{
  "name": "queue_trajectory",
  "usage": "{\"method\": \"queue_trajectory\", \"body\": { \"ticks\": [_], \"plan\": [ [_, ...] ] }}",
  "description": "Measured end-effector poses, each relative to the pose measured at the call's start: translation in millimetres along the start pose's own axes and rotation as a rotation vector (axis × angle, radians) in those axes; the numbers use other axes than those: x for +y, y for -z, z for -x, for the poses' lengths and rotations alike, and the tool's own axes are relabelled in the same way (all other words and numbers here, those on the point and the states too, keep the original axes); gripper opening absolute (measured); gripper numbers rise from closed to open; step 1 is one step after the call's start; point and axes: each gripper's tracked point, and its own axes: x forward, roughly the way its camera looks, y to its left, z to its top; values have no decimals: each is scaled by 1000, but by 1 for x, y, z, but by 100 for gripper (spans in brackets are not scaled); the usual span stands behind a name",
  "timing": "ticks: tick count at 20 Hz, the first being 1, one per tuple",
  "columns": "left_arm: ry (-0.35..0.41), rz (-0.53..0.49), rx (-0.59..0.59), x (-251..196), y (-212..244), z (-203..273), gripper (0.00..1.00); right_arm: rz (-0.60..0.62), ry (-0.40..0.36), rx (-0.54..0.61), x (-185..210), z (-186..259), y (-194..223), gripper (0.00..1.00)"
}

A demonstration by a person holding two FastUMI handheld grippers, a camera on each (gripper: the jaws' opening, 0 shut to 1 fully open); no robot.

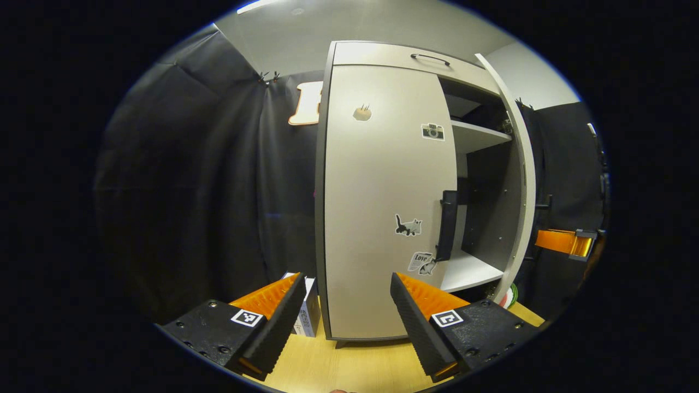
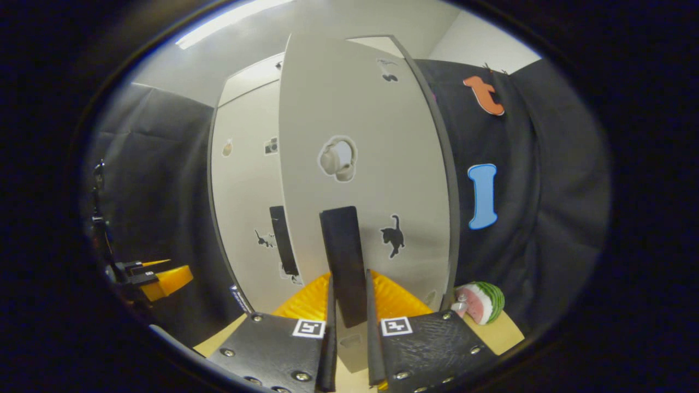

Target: Open the right door of the double-door shoe cabinet with the right hand, and open the left door with the left hand.

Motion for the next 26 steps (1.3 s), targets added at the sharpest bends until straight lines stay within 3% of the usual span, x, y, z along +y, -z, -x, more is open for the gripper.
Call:
{"method": "queue_trajectory", "body": {
  "ticks": [3,4,5,6,9,12,19,23,24,25,26],
  "plan": [
    [38,8,-1,-15,1,0,96,-32,32,-9,-7,6,-1,23],
    [52,12,0,-22,1,0,96,-15,23,-24,-8,31,-8,23],
    [64,15,-2,-27,1,1,96,-14,23,-23,-12,4,-10,10],
    [76,16,-4,-33,1,1,96,-1,51,-19,-18,14,-7,8],
    [108,17,-1,-49,3,3,96,37,78,-33,-24,15,-7,8],
    [116,16,-7,-54,2,7,96,-18,104,-41,-28,22,-6,7],
    [123,44,-4,-67,2,6,96,-70,273,-73,-91,42,-17,7],
    [157,37,-3,-88,3,7,96,6,349,-80,-128,48,-20,2],
    [162,36,-2,-92,2,7,96,3,343,-82,-131,49,-22,10],
    [165,36,-3,-96,2,6,96,-5,336,-81,-134,50,-23,1],
    [169,38,-1,-101,3,4,96,-11,338,-80,-139,51,-24,1]
  ]
}}
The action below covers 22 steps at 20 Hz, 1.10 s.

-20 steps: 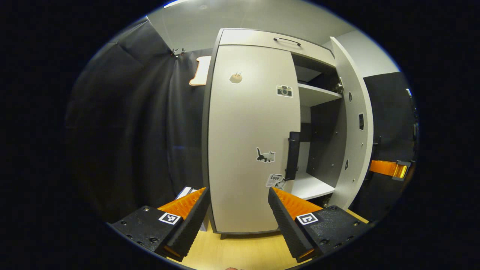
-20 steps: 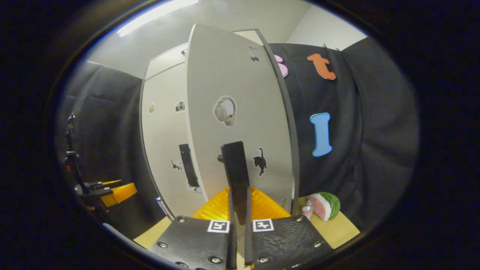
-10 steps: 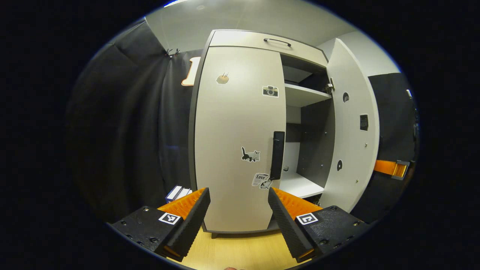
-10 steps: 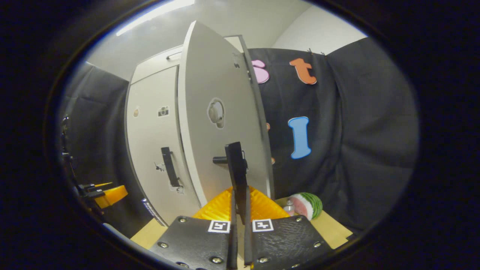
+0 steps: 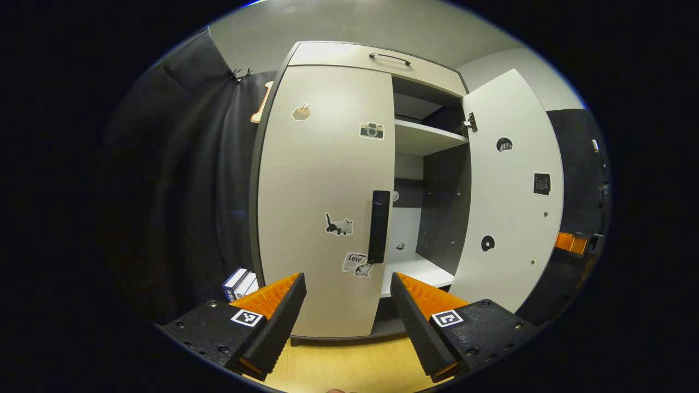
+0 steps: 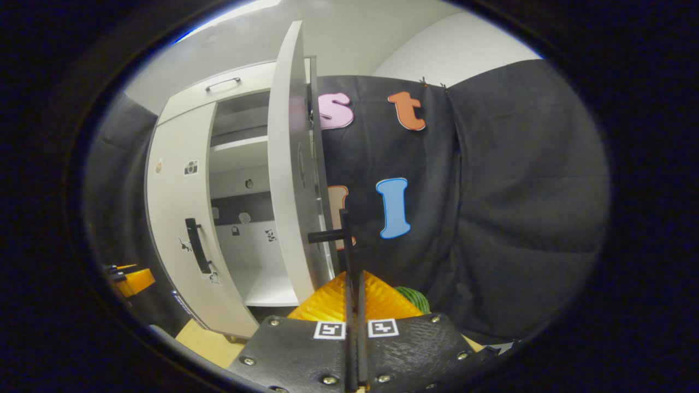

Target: Open the right door of the double-door shoe cabinet with the right hand, and open the left door with the left hand.

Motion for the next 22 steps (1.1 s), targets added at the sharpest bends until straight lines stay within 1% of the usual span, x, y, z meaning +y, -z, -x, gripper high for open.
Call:
{"method": "queue_trajectory", "body": {
  "ticks": [2,3,5,7,9,12,13,15,16,17,19,20,21,22],
  "plan": [
    [6,2,4,-7,1,-6,96,-2,10,2,-9,0,1,1],
    [8,2,4,-10,0,-10,96,-5,2,8,-10,2,2,1],
    [10,-1,4,-17,-2,-20,96,38,19,30,-16,12,9,3],
    [10,-8,-1,-22,-6,-32,96,127,49,41,-28,17,13,7],
    [9,-16,-2,-27,-9,-45,96,170,83,47,-36,24,11,18],
    [-2,-28,-10,-32,-15,-64,96,155,124,65,-51,34,11,24],
    [-11,-33,-16,-32,-18,-71,96,141,136,62,-55,37,10,30],
    [-23,-43,-19,-34,-21,-84,96,130,168,62,-69,43,10,30],
    [-29,-48,-24,-33,-23,-91,96,129,181,64,-72,47,10,31],
    [-36,-52,-30,-32,-25,-98,96,129,193,66,-77,51,10,35],
    [-56,-62,-32,-29,-28,-113,96,134,211,76,-84,56,12,35],
    [-62,-65,-28,-29,-29,-119,96,138,217,81,-85,58,15,38],
    [-64,-67,-27,-29,-28,-124,96,143,230,83,-88,60,14,48],
    [-67,-69,-29,-28,-29,-130,96,145,234,82,-88,60,14,45]
  ]
}}
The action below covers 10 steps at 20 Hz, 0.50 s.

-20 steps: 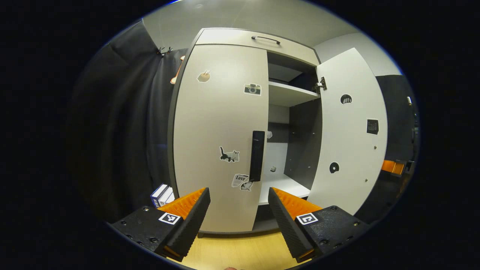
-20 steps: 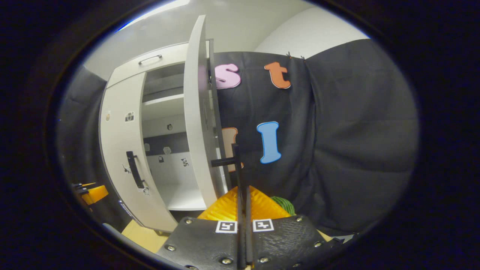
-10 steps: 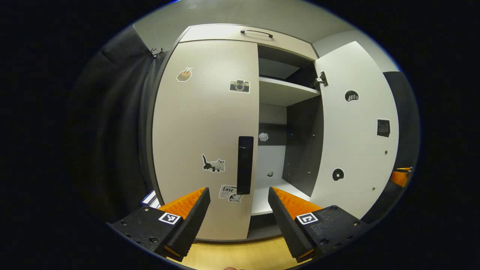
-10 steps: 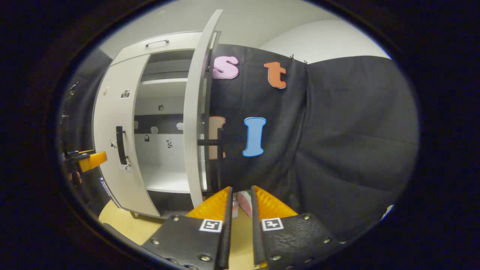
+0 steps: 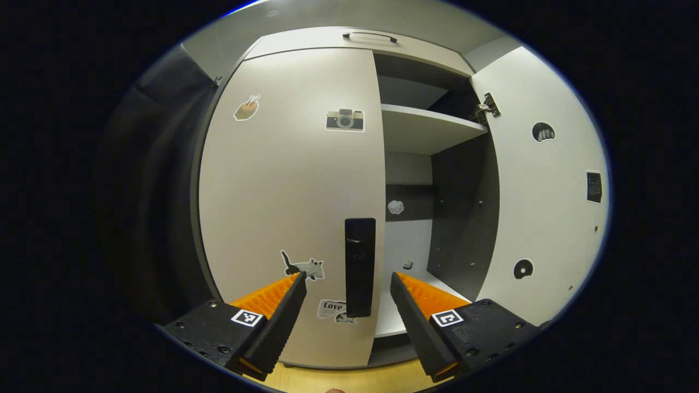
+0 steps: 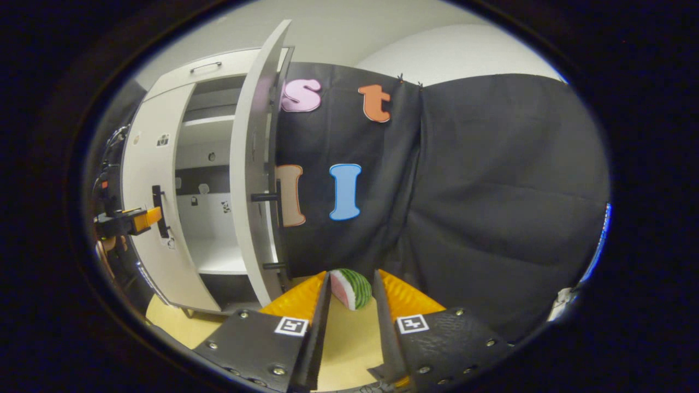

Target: Open the right door of the double-door shoe cabinet with the right hand, and open the left door with the left hand.

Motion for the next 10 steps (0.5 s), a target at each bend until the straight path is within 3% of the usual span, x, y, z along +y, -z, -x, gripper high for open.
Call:
{"method": "queue_trajectory", "body": {
  "ticks": [2,3,10],
  "plan": [
    [-6,-5,-7,-1,-1,-9,96,-2,6,-6,-1,2,-1,55],
    [-7,-7,-5,-1,0,-13,96,-3,16,-7,-4,3,-1,67],
    [-30,-9,1,-1,5,-32,93,-6,61,13,-15,13,7,74]
  ]
}}
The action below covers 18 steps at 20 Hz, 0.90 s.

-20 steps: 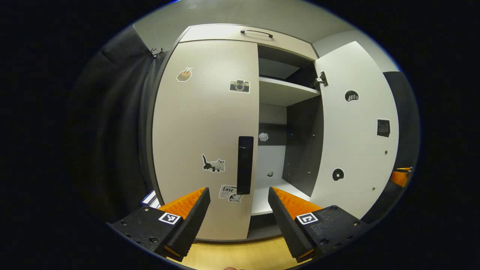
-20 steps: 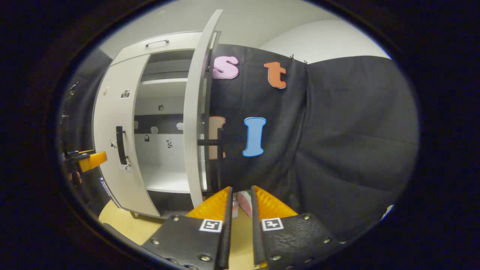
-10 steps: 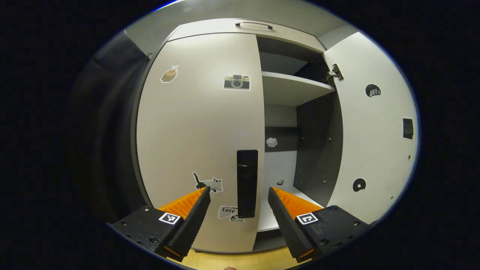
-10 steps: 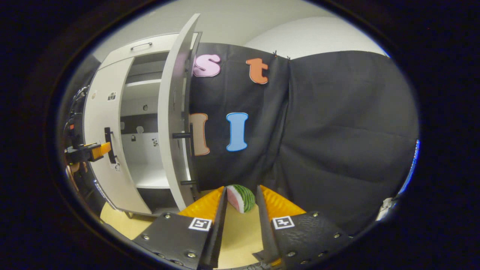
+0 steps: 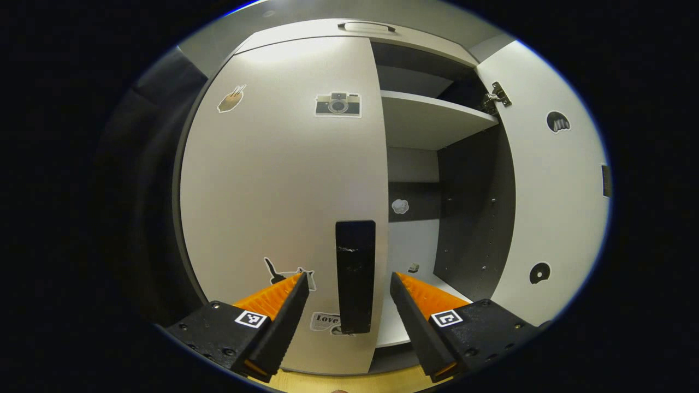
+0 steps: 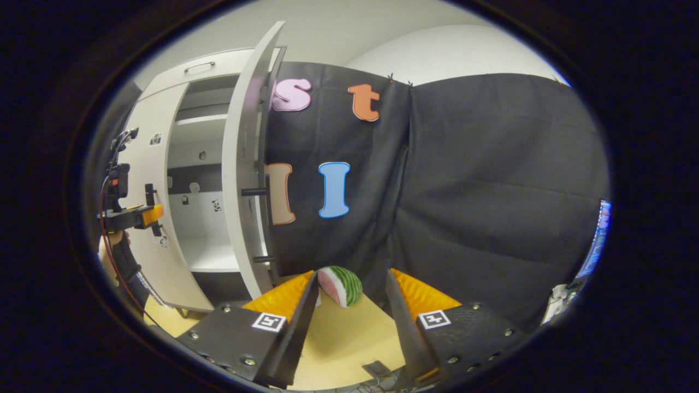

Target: Open the right door of the double-door shoe cabinet with the right hand, and open the left door with the left hand.

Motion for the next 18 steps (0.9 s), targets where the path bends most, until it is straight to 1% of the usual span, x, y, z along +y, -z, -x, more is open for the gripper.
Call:
{"method": "queue_trajectory", "body": {
  "ticks": [3,4,5,8,9,10,11,12,13,14,15,16,17,18],
  "plan": [
    [-14,-14,6,3,3,-7,91,-1,22,8,-7,3,3,73],
    [-18,-14,8,5,4,-9,87,-4,29,12,-9,4,4,74],
    [-25,-13,13,6,7,-9,86,-8,34,15,-11,5,4,74],
    [-52,-22,24,14,10,-13,86,-18,35,21,-11,2,6,74],
    [-50,-26,9,14,9,-13,82,-18,34,25,-10,1,7,74],
    [-50,-28,14,14,11,-14,82,-15,32,28,-8,0,9,72],
    [-48,-31,6,12,10,-12,82,-14,28,32,-6,-1,11,75],
    [-45,-31,-5,11,9,-14,82,-15,20,37,-3,-1,13,75],
    [-38,-30,-2,9,11,-13,79,-18,9,43,1,-1,14,75],
    [-24,-25,-5,5,11,-14,76,-21,2,47,3,-1,16,80],
    [-4,-24,-4,0,12,-13,66,-22,-2,49,4,-1,17,84],
    [24,-19,-5,-7,14,-14,60,-19,-6,50,5,1,18,84],
    [31,-17,-11,-7,12,-13,43,-14,-9,49,4,1,19,84],
    [34,-16,-10,-7,12,-14,35,-8,-11,48,3,3,19,84]
  ]
}}
